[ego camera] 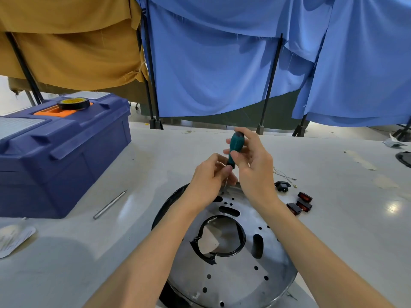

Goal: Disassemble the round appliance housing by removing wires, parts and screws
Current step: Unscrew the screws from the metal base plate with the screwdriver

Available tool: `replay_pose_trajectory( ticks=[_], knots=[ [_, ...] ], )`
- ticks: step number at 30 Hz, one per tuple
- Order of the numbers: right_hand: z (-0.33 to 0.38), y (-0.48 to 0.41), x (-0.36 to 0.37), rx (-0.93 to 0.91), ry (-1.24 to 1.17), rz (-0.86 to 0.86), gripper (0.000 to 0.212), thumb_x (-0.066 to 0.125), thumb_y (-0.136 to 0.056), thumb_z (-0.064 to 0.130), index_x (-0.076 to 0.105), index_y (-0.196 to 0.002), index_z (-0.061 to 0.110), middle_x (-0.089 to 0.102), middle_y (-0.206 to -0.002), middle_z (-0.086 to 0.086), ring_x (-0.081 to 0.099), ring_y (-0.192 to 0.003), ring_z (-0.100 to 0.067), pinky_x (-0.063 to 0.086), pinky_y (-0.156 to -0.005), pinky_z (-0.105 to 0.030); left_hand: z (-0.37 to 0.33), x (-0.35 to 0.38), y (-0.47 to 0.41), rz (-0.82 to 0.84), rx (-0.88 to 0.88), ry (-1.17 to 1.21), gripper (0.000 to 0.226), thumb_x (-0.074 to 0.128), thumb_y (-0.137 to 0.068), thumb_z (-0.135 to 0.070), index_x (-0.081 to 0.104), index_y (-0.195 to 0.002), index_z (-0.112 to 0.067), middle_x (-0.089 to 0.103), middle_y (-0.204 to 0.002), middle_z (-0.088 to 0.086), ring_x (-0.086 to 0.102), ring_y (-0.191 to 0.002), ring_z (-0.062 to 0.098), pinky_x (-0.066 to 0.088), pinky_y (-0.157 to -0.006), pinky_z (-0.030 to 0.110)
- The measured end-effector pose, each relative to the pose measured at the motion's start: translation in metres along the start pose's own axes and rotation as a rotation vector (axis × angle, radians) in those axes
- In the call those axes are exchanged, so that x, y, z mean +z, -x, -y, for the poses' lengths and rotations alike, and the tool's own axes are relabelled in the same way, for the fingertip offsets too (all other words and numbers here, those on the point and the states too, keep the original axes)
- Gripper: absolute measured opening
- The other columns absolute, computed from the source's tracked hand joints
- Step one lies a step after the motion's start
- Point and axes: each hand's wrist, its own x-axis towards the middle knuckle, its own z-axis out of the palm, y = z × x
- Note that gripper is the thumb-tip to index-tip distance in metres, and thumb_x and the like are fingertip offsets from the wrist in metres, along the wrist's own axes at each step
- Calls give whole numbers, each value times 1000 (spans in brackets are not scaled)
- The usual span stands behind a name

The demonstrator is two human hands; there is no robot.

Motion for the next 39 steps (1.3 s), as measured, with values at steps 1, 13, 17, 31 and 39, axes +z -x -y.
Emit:
replay_pose_trajectory(
  ticks=[1,13,17,31,39],
  knots=[
    [0,0,1,-13,24,1,43,64,-89,6,54,-128,19,59,-117,-1,60,-107,-17,50,-98,-36,1,0,0,-11,-3,-5,4,56,-96,-19,52,-97,-20,70,-73,-4,68,-69,11,58,-70,35],
    [3,0,1,-3,22,4,43,70,-85,13,57,-126,21,60,-115,0,60,-105,-13,50,-97,-33,1,1,0,-27,36,-55,15,60,-92,-18,53,-104,-23,69,-75,-3,67,-69,8,58,-67,27],
    [0,-3,0,-7,78,-77,57,73,-81,9,55,-133,21,54,-109,1,54,-93,-2,45,-84,-9,-2,1,0,35,81,-28,20,49,-99,-14,60,-107,-29,72,-91,7,69,-85,22,58,-77,40],
    [0,-2,-3,42,0,-70,59,65,-85,-2,49,-136,22,66,-103,-3,64,-95,-8,51,-92,-25,-1,0,0,12,22,0,18,44,-101,-17,61,-102,-22,73,-80,-5,70,-78,12,58,-76,37],
    [-1,-3,0,-23,71,-66,53,73,-82,11,57,-131,22,51,-108,1,55,-92,-7,49,-85,-17,1,1,0,21,75,-77,18,48,-99,-22,56,-115,-23,70,-87,-4,66,-80,4,53,-73,22]
  ],
)
